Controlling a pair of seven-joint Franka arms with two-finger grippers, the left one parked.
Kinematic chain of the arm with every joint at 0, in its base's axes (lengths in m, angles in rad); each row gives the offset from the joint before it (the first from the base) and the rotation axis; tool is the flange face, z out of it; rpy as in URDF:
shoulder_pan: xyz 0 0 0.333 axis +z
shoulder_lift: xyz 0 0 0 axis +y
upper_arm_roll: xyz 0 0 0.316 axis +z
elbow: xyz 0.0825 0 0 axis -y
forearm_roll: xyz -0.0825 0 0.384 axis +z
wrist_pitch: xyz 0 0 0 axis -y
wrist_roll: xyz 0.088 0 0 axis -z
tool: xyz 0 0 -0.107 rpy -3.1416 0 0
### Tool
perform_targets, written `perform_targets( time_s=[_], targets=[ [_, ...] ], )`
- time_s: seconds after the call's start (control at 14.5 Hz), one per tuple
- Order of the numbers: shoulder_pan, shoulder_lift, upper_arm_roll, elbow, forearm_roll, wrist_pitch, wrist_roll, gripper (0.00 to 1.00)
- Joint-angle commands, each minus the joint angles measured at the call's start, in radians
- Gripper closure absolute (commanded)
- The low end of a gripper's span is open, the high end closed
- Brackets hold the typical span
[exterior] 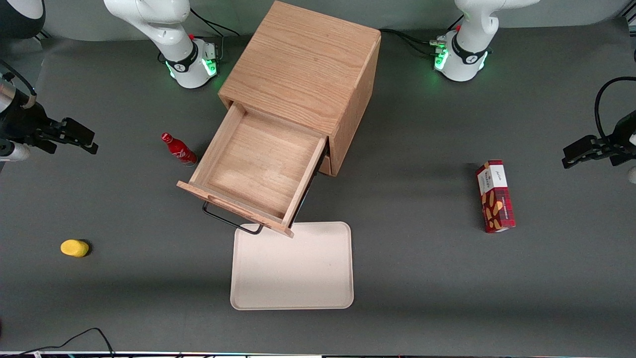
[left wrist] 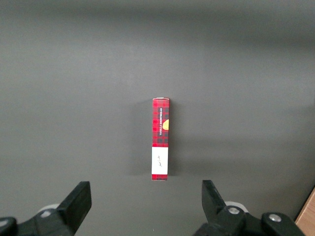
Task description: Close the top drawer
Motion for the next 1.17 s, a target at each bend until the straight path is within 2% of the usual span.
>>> perform_targets(
  time_s=[0.0, 0.34, 0.69, 0.96, 1.1],
  targets=[
    [0.026, 0.135, 0.017, 0.149, -0.016, -0.015, -0.055, 0.0],
    [0.063, 0.343, 0.06, 0.319, -0.014, -0.015, -0.066, 0.0],
    [0.13, 0.537, 0.062, 0.523, -0.013, -0.011, -0.21, 0.0],
    [0.184, 0.644, 0.062, 0.625, -0.013, -0.002, -0.349, 0.0],
    [0.185, 0.675, 0.097, 0.631, -0.014, 0.0, -0.45, 0.0]
  ],
)
